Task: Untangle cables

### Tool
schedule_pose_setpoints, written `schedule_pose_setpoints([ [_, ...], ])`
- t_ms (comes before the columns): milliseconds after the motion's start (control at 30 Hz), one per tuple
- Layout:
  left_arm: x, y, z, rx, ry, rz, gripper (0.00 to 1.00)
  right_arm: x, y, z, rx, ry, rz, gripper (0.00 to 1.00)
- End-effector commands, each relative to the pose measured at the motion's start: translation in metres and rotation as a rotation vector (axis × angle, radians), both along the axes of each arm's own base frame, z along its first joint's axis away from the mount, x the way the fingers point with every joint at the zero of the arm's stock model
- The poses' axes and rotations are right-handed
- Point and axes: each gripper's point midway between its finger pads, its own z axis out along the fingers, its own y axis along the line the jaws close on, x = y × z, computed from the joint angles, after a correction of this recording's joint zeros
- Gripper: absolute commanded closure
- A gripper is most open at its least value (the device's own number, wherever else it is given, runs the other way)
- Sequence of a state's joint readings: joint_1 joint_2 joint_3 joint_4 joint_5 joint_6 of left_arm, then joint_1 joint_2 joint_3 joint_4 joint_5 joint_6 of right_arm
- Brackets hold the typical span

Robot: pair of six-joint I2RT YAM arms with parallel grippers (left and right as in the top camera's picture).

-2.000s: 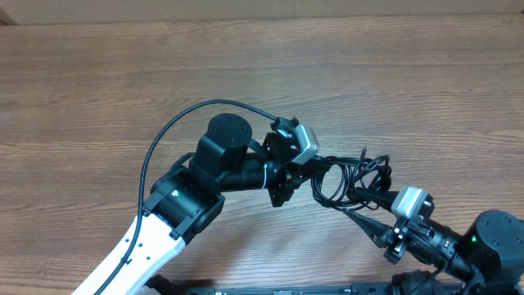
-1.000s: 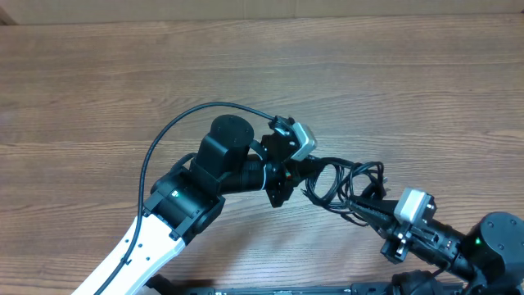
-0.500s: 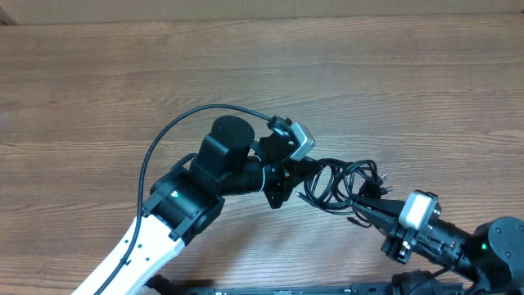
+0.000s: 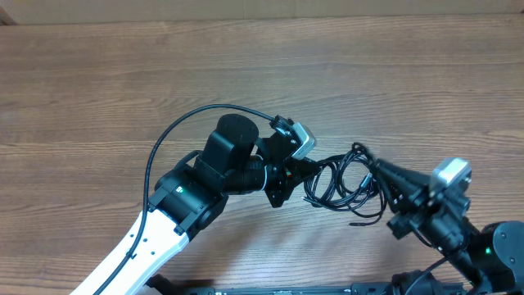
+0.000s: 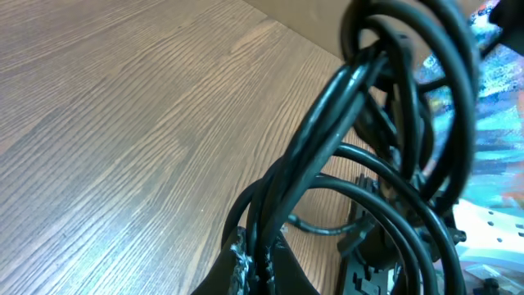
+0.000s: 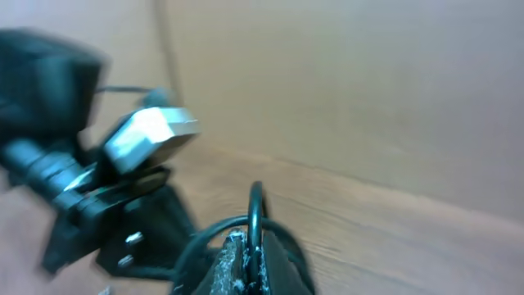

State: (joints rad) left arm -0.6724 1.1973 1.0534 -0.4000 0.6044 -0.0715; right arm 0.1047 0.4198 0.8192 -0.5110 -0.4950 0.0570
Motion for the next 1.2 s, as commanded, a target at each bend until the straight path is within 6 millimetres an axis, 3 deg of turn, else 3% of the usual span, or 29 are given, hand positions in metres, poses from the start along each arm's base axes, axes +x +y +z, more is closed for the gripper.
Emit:
schedule_pose_setpoints([
  [0,0.001,-0.001,0.001,0.003,-0.029,-0.018,0.96,0.015,-0.033,0.004,0.120,0.065,-0.222,0.96],
  [267,0.002,-0.003,0.007,-0.016,-0.060,-0.034,0.96,0.021,-0.058,-0.021,0.146,0.178,-0.390,0.96],
  [600,0.004,-0.004,0.014,-0.026,-0.136,-0.052,0.96,0.023,-0.082,-0.034,0.211,0.249,-0.541,0.96],
  [867,0.021,0.009,0.013,-0.027,-0.102,0.022,0.96,0.020,-0.112,-0.049,0.343,0.325,-0.740,0.96],
  [1167,0.013,0.008,0.017,-0.052,-0.130,-0.055,0.96,0.020,-0.110,-0.049,0.342,0.329,-0.730,0.96],
])
